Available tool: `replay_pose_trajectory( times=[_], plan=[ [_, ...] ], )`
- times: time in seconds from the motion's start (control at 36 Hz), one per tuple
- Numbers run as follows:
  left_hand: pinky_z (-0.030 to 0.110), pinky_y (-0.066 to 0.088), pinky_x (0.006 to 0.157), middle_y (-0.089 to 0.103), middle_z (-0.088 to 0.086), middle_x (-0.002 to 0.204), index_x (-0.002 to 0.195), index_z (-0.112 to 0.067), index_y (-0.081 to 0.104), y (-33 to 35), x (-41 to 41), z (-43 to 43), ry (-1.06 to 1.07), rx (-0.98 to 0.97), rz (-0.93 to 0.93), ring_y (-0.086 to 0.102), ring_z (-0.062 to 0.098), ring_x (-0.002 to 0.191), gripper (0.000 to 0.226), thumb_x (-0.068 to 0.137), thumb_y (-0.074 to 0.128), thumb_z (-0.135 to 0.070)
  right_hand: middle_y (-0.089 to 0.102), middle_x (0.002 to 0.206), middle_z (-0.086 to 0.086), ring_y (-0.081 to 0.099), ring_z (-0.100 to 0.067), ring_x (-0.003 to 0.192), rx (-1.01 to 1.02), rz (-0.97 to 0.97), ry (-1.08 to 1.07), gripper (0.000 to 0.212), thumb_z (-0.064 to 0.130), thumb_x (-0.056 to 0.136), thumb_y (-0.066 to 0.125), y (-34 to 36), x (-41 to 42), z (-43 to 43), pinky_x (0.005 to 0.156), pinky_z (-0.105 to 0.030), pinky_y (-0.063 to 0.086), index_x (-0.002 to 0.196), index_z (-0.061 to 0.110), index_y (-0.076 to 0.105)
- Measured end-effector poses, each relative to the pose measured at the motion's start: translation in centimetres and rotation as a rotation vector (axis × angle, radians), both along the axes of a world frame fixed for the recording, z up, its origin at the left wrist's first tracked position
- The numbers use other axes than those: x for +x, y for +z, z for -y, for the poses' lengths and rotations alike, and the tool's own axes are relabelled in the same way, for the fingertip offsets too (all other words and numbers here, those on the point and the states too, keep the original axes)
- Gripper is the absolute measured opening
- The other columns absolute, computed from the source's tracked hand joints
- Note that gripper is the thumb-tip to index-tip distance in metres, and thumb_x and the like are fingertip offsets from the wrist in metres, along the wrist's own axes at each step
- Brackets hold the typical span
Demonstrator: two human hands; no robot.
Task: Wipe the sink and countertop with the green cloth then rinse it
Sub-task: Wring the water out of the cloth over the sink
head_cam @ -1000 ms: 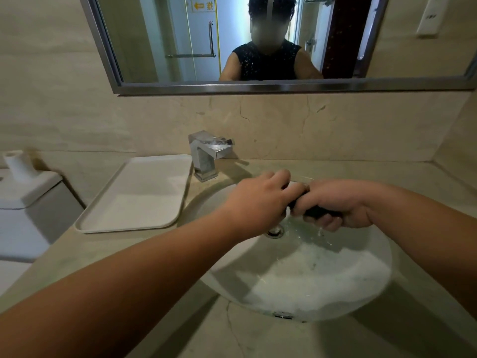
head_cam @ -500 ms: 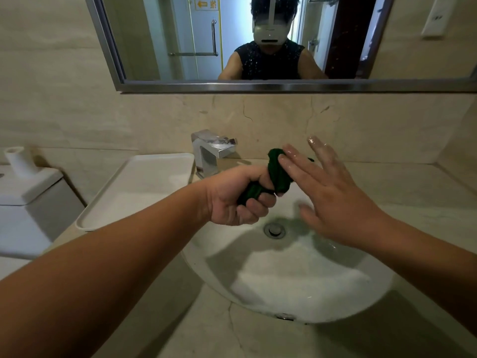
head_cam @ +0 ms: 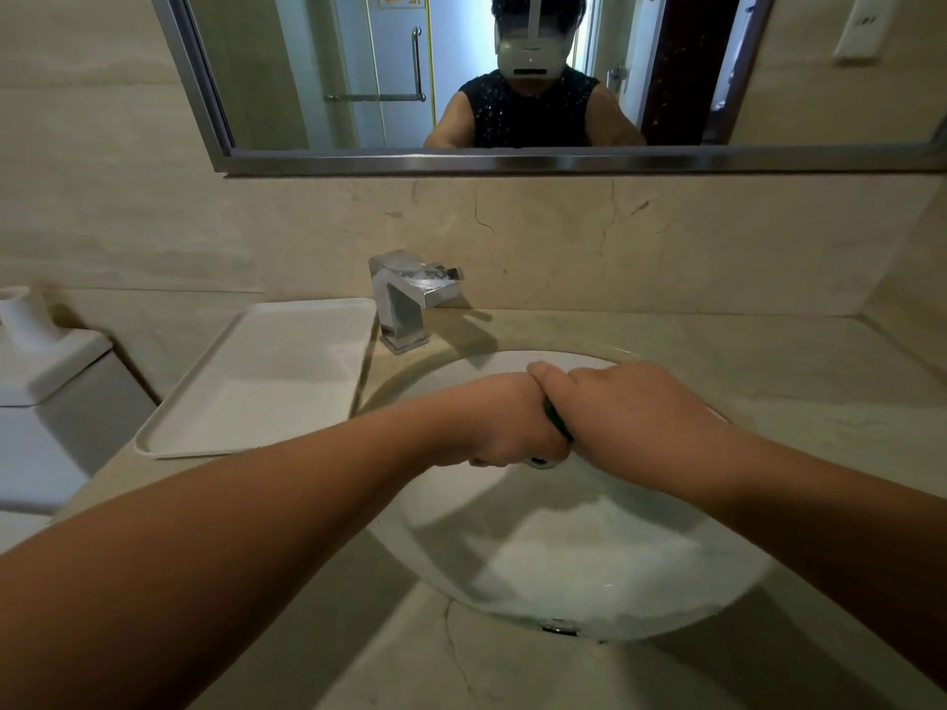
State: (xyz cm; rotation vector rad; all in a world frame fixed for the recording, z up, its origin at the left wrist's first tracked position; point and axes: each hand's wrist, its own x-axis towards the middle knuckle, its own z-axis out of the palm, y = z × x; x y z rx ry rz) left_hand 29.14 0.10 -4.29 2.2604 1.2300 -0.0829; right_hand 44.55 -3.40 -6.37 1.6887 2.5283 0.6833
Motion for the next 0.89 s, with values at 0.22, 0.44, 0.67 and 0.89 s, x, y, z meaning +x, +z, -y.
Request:
replay_pose_trajectory(
  times=[0.22,0.44,0.67,0.89],
  plan=[
    [0.029,0.031,0.048,0.051,-0.001,0.070,0.088,-0.018,0.062,-2.6,0.5,-0.3,-0.016,0.554,-0.263,0.048,0.019,0.057,0.010,0.095,0.056,-0.016,0.050,0.067,0.000,0.046,-0.022,0.059,-0.549,-0.416,-0.305,0.006,0.017,0.082,0.063,-0.5,-1.6,-1.5,0.053,-0.030,0.032,0.082,0.014,0.057],
    [0.032,0.019,0.045,0.043,0.001,0.084,0.129,-0.019,0.046,-3.8,-0.5,0.0,-0.191,0.902,-0.135,0.039,0.026,0.054,0.033,0.100,0.056,-0.031,0.043,0.056,0.000,0.029,-0.015,0.046,-1.003,-1.057,-0.449,0.020,0.000,0.078,0.067,0.7,0.0,-1.3,0.048,-0.026,0.020,0.072,0.014,0.054],
    [0.030,0.034,0.050,0.052,-0.005,0.067,0.095,-0.025,0.048,-3.4,-2.6,-1.4,0.008,0.555,0.200,0.055,0.022,0.065,0.019,0.097,0.059,-0.040,0.069,0.093,-0.025,0.065,-0.017,0.061,-0.857,-1.801,-0.423,0.023,-0.009,0.090,0.067,2.9,-0.6,0.5,0.052,-0.022,0.059,0.113,-0.010,0.064],
    [0.026,0.015,0.047,0.040,0.001,0.060,0.083,-0.018,0.047,-1.7,-4.1,-2.8,0.309,-0.457,0.635,0.025,0.014,0.045,0.020,0.093,0.064,-0.018,0.038,0.157,0.025,0.041,0.009,0.141,-0.367,-1.111,-0.028,0.079,0.010,0.096,0.067,1.2,-0.4,4.7,0.111,-0.014,0.037,0.160,0.040,0.031]
  ],
)
